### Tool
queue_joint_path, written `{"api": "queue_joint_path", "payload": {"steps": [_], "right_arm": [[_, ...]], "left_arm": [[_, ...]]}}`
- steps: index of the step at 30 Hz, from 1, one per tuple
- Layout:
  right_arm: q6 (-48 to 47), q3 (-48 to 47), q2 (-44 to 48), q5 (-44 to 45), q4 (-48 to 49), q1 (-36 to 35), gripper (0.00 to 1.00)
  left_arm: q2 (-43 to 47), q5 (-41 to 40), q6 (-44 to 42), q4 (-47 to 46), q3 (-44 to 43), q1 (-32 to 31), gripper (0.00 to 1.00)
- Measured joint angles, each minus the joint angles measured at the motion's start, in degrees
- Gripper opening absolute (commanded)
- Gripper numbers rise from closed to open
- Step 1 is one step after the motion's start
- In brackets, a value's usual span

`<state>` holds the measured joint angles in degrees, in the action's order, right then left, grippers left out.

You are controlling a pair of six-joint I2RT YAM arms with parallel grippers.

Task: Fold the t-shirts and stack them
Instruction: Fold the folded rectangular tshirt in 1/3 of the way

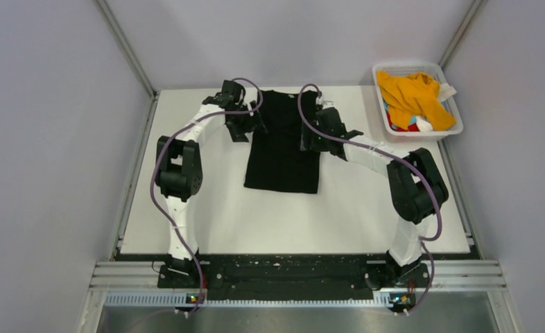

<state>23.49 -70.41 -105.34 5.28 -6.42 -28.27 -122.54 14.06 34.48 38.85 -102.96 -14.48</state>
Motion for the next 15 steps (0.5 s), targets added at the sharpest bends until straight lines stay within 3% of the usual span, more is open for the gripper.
{"api": "queue_joint_path", "payload": {"steps": [3,7,15], "right_arm": [[0.1,-1.0,-0.1,1.6,-0.4,0.3,0.98],[0.2,-0.3,0.8,2.5,-0.4,0.3,0.99],[1.2,12.9,12.5,-1.9,-0.5,0.3,0.99]], "left_arm": [[0.0,-0.2,-0.1,0.2,-0.3,0.3,0.99],[1.7,-1.5,-0.2,-0.3,1.9,0.5,0.99],[16.6,-2.8,-0.2,-2.2,23.3,0.5,0.99]]}}
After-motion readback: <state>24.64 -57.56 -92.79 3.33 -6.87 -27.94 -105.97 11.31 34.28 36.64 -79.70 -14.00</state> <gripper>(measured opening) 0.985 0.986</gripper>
